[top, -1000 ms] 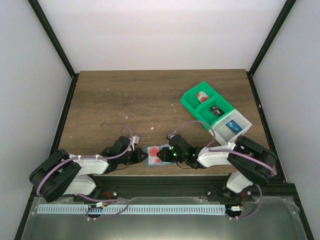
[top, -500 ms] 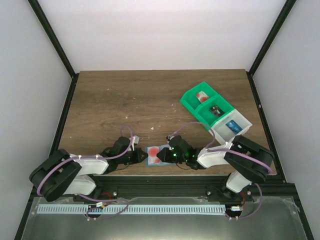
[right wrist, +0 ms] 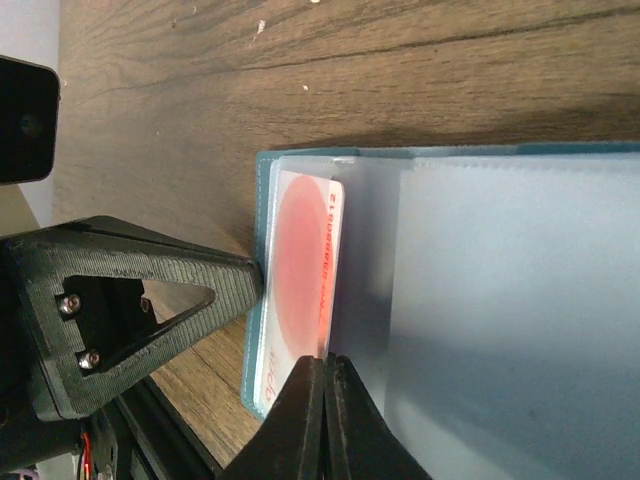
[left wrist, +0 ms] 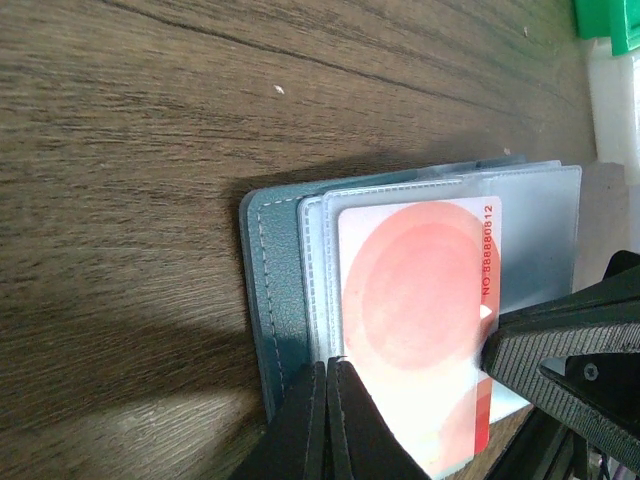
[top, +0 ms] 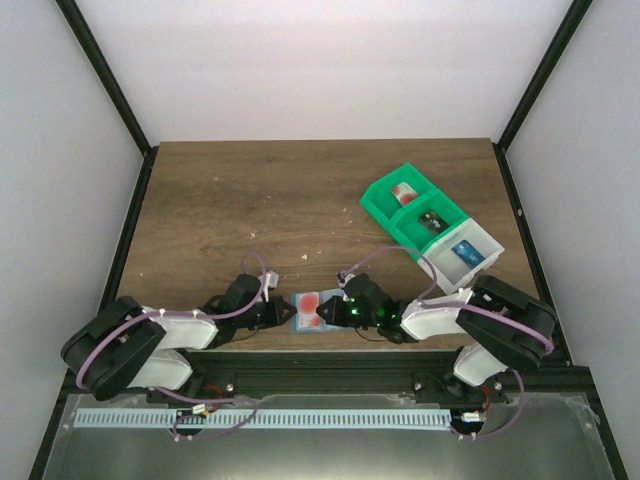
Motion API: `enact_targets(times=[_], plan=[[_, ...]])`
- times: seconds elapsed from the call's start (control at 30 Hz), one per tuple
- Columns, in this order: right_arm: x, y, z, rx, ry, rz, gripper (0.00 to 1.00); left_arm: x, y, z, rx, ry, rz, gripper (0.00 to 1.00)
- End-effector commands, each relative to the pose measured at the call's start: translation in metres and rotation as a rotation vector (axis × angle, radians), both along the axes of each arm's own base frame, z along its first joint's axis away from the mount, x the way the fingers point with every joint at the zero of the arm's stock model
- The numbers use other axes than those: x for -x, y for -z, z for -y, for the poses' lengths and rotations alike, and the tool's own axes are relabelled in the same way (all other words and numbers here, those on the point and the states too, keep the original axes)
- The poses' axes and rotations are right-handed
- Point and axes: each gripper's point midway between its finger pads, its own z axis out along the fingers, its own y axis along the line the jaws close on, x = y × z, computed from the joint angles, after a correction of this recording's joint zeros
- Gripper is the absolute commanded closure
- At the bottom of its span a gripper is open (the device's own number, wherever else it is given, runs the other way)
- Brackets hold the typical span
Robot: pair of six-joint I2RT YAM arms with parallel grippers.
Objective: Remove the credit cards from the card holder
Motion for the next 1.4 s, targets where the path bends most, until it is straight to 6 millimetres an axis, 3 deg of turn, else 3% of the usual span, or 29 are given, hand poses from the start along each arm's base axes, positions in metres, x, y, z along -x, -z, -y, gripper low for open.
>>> enact_targets(times=[0.0,0.67,1.0,1.37], plan=[[0.003,0.002,0.007,0.011,0.012,0.010,1.00,0.008,0.019,-0.012,-0.061,-0.008,-0.038,1.00],[0.006,-0.008,0.028,-0.029,0.051,0.011,1.00,0.007,0.025,-0.014,-0.090,-0.009,-0.042,1.00],[-0.004,-0.022,0.033,-0.006,0.032,0.058,1.00,0.007,0.025,-0.012,-0.087,0.000,-0.040,1.00],[-0.012,-0.030,0.055,0.052,0.058,0.100,1.00,0.009,0.027,-0.013,-0.086,0.000,-0.044,1.00]])
